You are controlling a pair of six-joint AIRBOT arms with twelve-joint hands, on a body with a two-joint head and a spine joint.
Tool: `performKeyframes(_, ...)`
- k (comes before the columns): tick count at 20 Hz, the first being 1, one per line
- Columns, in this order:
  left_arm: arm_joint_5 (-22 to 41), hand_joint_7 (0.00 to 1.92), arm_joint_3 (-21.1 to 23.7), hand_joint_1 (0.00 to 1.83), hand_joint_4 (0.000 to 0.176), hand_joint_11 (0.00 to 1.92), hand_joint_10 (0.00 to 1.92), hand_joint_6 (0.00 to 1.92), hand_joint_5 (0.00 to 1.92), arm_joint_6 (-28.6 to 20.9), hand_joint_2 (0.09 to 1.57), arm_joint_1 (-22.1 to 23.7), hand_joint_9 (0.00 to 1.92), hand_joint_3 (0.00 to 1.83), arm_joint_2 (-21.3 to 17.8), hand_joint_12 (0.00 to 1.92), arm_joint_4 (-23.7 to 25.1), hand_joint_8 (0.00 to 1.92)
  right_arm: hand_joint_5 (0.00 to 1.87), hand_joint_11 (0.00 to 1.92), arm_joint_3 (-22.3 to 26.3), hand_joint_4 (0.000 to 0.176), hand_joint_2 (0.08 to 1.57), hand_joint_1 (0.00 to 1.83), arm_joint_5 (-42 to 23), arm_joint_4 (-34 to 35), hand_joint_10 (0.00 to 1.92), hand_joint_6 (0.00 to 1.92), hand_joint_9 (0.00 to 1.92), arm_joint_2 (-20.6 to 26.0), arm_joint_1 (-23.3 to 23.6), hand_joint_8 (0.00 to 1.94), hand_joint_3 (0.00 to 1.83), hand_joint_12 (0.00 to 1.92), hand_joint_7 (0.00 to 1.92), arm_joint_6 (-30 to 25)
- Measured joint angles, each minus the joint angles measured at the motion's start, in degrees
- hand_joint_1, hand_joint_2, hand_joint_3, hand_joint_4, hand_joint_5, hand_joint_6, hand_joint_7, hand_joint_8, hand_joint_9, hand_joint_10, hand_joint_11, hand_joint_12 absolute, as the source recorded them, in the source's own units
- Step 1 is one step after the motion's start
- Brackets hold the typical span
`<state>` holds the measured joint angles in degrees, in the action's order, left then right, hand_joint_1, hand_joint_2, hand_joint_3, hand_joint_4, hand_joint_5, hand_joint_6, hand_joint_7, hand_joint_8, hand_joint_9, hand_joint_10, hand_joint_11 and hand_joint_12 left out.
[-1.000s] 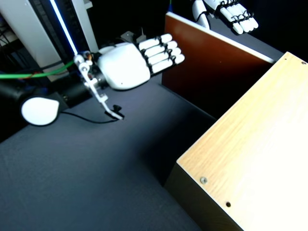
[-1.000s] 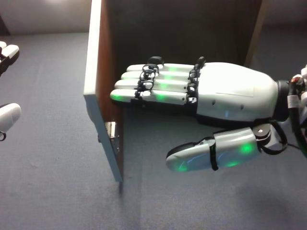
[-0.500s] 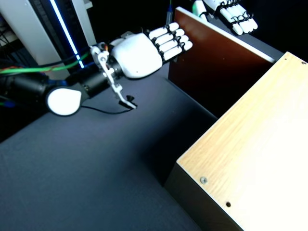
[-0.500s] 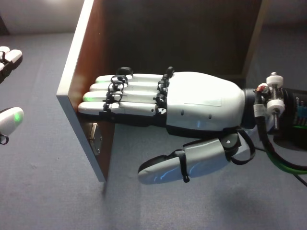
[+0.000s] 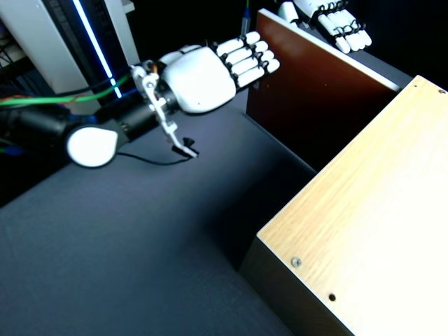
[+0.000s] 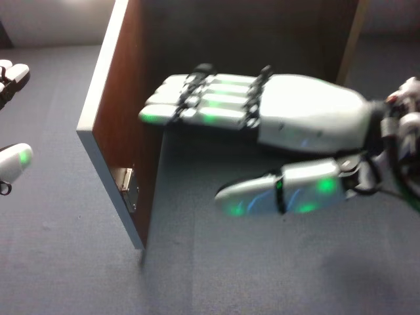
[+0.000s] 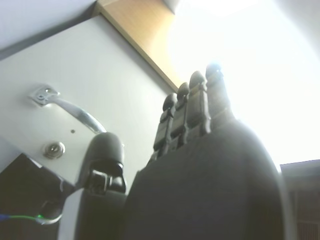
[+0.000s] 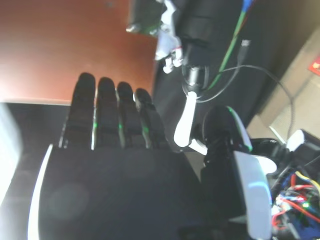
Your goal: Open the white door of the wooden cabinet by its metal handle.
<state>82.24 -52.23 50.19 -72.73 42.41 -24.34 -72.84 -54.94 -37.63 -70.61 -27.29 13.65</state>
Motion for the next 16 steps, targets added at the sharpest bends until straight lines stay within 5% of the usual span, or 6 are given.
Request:
performKeyframes(8,3.82,0.0,-0.02,0.0,0.0,0.0,0.0,0.0,0.0,-1.68,1.57,-0.04,0.0,0.06,0.98,0.0,0.31,0.0,0.0,0.0,1.97,0.0,1.26,0.0,-1.05,15.89,0.0,0.0,0.0,10.69,-7.67,0.0,0.0,0.0,0.0,7.89)
performKeyframes(16,6.4,0.0,-0.94,0.0,0.0,0.0,0.0,0.0,0.0,-3.52,1.53,2.19,0.0,0.02,2.62,0.0,2.51,0.0,0.0,0.0,5.27,0.0,1.34,0.01,-13.53,31.43,0.0,0.0,0.0,15.54,-19.41,0.0,0.01,0.0,0.0,10.64)
